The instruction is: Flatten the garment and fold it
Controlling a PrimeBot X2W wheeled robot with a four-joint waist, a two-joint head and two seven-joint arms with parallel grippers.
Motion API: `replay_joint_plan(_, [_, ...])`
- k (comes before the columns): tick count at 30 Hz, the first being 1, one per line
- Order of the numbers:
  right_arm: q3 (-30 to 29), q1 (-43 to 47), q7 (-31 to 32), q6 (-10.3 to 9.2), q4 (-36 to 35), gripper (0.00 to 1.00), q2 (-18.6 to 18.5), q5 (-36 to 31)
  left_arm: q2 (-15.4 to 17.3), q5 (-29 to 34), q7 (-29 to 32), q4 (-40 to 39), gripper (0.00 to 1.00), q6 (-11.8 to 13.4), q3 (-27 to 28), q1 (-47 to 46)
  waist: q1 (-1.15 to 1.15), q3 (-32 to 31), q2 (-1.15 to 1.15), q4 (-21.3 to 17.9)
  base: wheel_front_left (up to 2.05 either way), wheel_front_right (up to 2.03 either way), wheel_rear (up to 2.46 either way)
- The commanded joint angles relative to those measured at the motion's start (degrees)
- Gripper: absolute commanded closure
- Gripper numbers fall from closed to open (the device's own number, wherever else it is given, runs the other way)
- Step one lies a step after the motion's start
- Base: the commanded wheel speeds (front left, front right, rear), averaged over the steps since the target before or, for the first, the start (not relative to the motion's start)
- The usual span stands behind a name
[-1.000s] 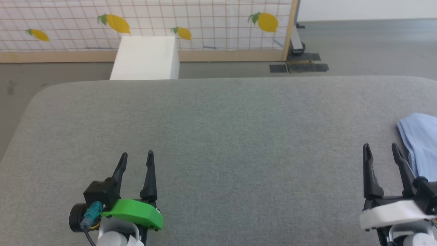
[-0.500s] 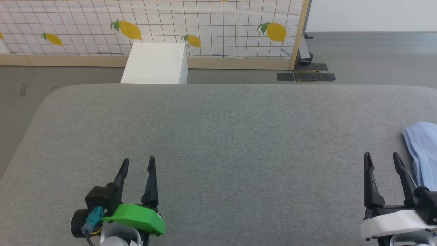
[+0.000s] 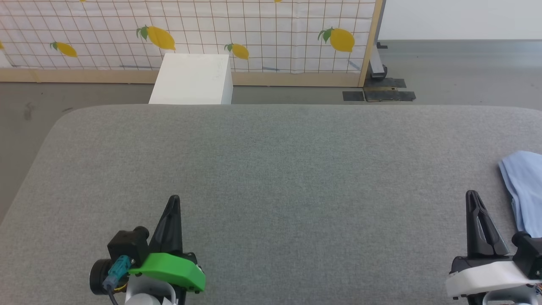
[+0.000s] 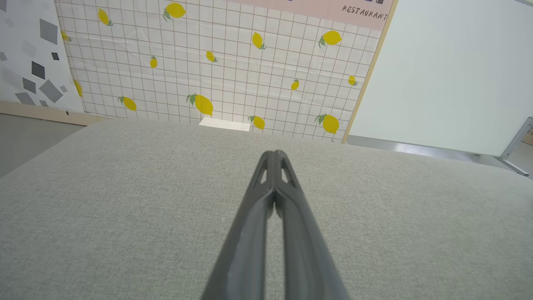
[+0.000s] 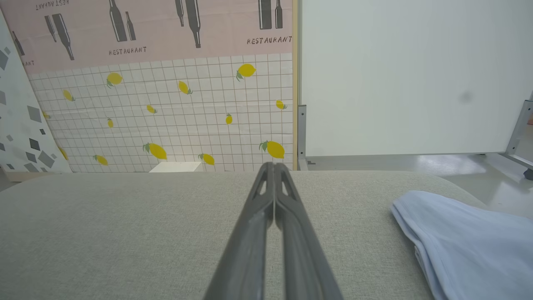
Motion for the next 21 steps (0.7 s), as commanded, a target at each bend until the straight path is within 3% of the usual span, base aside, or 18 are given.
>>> replay_joint_plan(1, [0.23, -0.16, 0.37, 0.0, -0.02, 1.0, 0.01, -0.23, -0.01, 0.43, 0.26, -0.3, 1.0, 0.11, 0.16, 0.1, 0.0, 0.01, 0.0, -0.03, 0.0, 0.0, 0.0])
replay_joint_plan(21, [1.54, -0.81, 2.34, -0.02, -0.11, 1.0, 0.04, -1.19, -0.05, 2.59, 2.58, -2.0, 1.0, 0.57, 0.81, 0.53, 0.0, 0.07, 0.0, -0.36, 0.0, 0.0, 0.0])
